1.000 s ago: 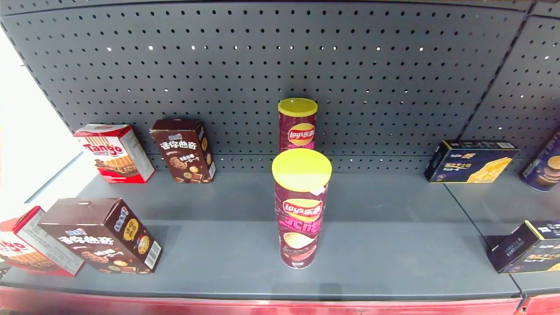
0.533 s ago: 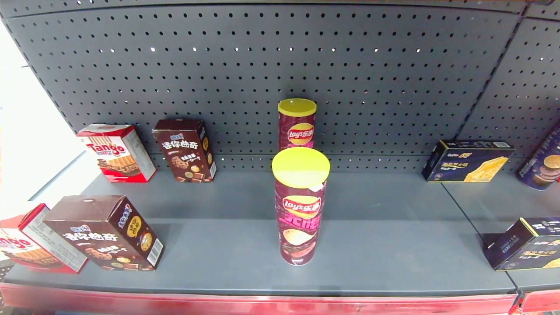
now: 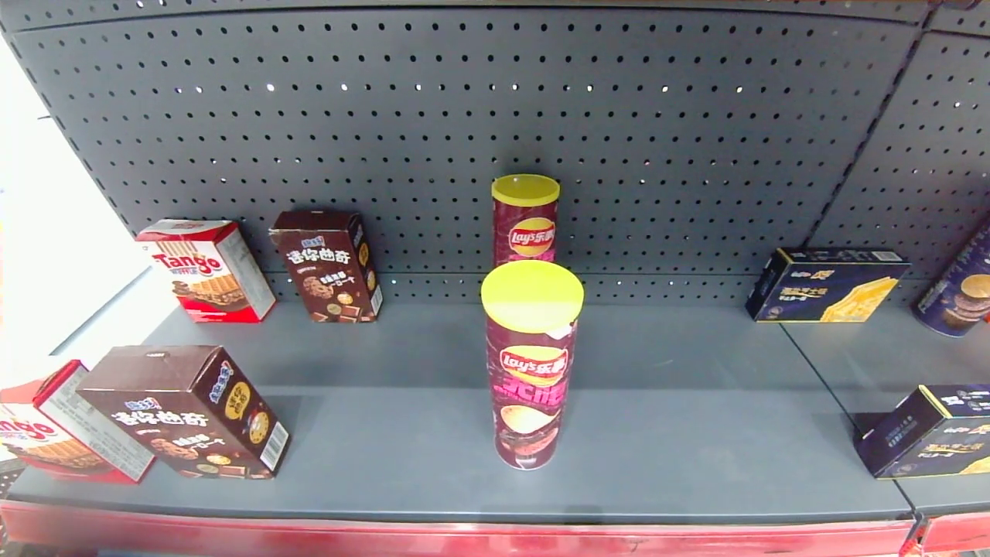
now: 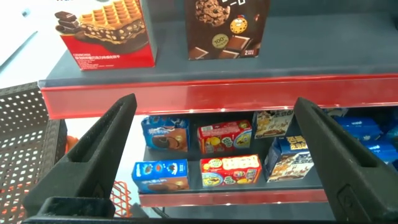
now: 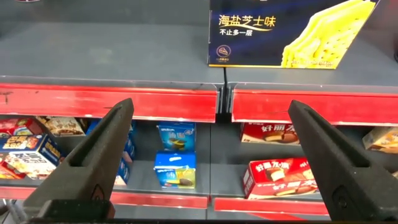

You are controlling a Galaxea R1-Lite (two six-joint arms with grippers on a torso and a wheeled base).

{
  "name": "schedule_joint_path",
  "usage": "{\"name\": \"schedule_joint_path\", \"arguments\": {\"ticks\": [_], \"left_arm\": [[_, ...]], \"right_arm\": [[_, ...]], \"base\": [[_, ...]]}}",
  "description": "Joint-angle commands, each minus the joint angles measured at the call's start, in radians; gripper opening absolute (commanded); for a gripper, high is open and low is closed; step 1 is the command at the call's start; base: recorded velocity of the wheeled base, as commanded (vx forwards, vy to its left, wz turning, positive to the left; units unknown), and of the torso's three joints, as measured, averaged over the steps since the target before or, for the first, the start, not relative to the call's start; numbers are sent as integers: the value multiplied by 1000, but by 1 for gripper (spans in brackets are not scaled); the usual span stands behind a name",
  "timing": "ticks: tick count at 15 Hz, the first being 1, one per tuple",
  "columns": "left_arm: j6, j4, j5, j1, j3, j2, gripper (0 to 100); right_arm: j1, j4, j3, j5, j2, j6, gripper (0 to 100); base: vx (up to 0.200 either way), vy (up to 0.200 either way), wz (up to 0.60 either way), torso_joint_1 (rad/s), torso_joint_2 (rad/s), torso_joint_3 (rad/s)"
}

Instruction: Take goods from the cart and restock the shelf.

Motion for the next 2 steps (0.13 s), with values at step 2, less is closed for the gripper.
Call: {"name": "schedule_joint_path", "arguments": {"ticks": [2], "left_arm": [[0, -2, 0, 0, -1, 0, 100]], "right_arm": [[0, 0, 0, 1, 1, -1, 100]], "base": [[0, 0, 0, 0, 0, 0]]}}
